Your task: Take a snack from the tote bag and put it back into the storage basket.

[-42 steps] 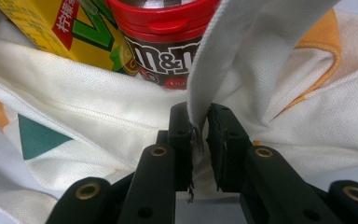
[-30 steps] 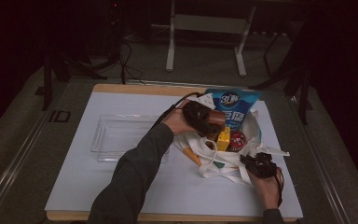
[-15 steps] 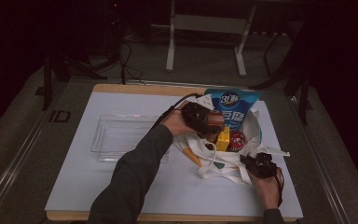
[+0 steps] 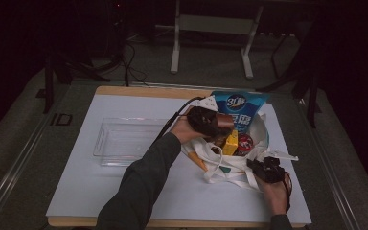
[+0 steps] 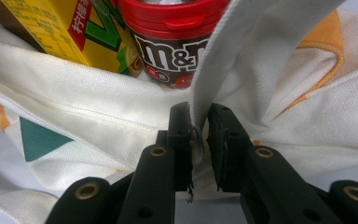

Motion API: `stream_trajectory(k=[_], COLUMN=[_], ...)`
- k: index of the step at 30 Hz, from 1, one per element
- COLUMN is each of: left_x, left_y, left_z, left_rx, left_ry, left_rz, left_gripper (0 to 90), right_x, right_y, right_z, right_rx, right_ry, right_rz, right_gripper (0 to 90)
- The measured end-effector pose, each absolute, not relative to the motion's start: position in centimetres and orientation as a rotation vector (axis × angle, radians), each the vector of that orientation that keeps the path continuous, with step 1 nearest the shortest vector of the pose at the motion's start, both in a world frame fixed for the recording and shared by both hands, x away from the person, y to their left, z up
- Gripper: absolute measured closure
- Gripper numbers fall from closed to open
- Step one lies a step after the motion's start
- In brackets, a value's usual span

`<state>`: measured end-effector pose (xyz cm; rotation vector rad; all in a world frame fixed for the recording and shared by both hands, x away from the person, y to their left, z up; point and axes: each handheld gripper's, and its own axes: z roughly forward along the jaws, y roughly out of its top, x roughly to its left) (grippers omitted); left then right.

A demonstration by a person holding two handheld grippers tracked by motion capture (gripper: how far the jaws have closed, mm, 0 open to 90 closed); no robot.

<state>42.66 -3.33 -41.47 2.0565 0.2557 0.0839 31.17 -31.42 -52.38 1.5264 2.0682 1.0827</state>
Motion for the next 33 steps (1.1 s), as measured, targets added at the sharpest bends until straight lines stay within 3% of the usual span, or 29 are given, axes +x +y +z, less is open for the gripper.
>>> stream_trajectory(k=[14,33], left_x=[42.1,40.9], left_y=[-2.3,-0.7], left_z=[-40.4,-36.3], left_rx=[2.047,1.994], left_ry=[0.306,0.305], left_rz=[0.169,0.234], left_gripper=[42.7,42.9], right_x=[31.1,31.1], right_y=[-31.4,-32.2], right_z=[-52.5,-53.2], right_rx=[1.520,1.515], right_ry=[2.060,2.043], right_rz=[1.091,1.174], right_gripper=[78.5,76.6])
